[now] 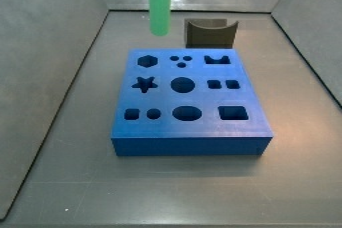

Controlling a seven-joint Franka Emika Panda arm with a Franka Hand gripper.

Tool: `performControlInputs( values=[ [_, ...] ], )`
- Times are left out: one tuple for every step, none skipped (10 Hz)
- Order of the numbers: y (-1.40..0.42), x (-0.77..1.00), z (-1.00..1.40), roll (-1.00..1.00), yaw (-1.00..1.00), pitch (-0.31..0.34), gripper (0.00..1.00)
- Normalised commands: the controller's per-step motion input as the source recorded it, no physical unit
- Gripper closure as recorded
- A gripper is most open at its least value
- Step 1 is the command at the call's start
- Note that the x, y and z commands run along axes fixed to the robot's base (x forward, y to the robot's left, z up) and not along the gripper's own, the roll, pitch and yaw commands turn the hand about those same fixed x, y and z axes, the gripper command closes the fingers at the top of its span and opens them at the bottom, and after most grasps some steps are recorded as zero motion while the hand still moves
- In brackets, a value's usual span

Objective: Insert the oval object.

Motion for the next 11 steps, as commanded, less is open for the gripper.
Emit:
performControlInputs(
  values=[
    [-0.28,0.01,-0.09,0.00,-0.93,0.000,1.00],
    [-0.22,0.00,-0.13,0.00,-0.97,0.000,1.00],
    [-0.23,0.00,-0.15,0.00,-0.95,-0.001,1.00],
    [-0.30,0.03,-0.16,0.00,-0.86,-0.014,1.00],
    [-0.31,0.30,-0.15,-0.04,-0.65,-0.029,1.00],
    [-0.30,0.43,-0.08,-0.09,-0.56,-0.013,1.00],
    [-0.28,0.45,-0.07,-0.11,-0.54,-0.019,1.00],
    [-0.28,0.43,-0.07,-0.10,-0.56,-0.010,1.00],
    [-0.27,0.23,-0.12,-0.06,-0.72,-0.026,1.00],
    [-0.26,0.00,-0.18,0.00,-0.92,-0.020,1.00],
    [-0.24,0.00,-0.25,0.00,-0.94,-0.004,1.00]
  ],
)
